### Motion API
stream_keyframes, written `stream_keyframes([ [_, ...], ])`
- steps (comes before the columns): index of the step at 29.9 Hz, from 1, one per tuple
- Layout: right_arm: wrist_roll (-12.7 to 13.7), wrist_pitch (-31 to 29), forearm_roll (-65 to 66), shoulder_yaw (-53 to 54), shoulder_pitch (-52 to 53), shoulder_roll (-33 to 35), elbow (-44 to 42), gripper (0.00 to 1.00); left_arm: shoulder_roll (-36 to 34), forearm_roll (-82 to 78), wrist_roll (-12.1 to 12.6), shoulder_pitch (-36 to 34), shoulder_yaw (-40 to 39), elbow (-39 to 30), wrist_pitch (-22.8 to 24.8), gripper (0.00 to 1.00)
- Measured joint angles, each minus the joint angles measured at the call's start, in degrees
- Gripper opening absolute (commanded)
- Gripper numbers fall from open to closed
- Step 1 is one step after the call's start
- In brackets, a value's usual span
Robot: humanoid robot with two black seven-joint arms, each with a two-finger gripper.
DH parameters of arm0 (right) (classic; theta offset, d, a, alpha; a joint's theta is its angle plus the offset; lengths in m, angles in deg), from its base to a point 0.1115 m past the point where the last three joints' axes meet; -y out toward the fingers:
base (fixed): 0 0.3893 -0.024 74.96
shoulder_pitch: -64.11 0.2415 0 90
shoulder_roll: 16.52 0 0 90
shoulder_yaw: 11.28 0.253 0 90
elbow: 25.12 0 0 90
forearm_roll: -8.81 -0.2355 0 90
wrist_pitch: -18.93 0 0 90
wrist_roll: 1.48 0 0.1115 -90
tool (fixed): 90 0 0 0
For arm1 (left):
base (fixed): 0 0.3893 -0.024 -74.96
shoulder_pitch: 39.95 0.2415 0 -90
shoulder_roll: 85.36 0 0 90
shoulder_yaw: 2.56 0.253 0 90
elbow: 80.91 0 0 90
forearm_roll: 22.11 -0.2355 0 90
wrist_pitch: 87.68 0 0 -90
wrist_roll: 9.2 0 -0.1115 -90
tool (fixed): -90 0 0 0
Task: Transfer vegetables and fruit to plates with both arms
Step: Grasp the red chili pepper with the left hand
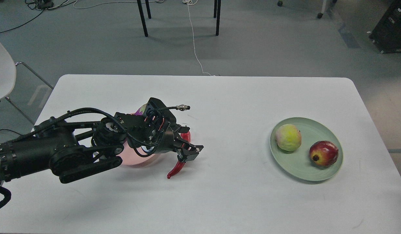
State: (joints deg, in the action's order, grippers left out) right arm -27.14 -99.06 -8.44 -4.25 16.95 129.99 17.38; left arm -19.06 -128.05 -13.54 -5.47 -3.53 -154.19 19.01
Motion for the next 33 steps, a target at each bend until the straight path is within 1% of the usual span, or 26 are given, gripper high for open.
stream_keyframes([
  [5,0.0,0.0,0.0,0.3,0.0,0.0,0.3,0.99,0.5,-1.7,0.1,0.2,1.7,2.6,0.2,0.81],
  [12,0.0,0.0,0.2,0.7,0.0,0.0,0.9,0.99,0.4,-3.6,0.5,0.5,2.1,3.0,0.2,0.81],
  [14,0.0,0.0,0.2,0.7,0.0,-0.3,1.0,0.99,0.3,-4.6,0.5,0.7,2.1,3.0,0.3,0.79],
  [19,0.0,0.0,0.4,1.1,0.0,-0.4,1.1,0.99,0.4,-5.5,0.6,2.0,2.1,3.0,0.4,0.67],
  [25,0.0,0.0,0.5,1.1,0.0,-0.4,1.1,0.99,0.6,-5.7,0.3,2.5,2.1,2.9,0.6,0.41],
  [30,0.1,0.0,0.5,1.1,0.0,-0.5,1.0,0.99,1.3,-5.7,0.0,2.1,2.1,2.7,1.0,0.28],
  [33,0.1,0.0,0.6,1.2,0.0,-0.5,1.0,0.99,1.9,-5.7,0.0,1.7,2.0,2.4,1.3,0.18],
])
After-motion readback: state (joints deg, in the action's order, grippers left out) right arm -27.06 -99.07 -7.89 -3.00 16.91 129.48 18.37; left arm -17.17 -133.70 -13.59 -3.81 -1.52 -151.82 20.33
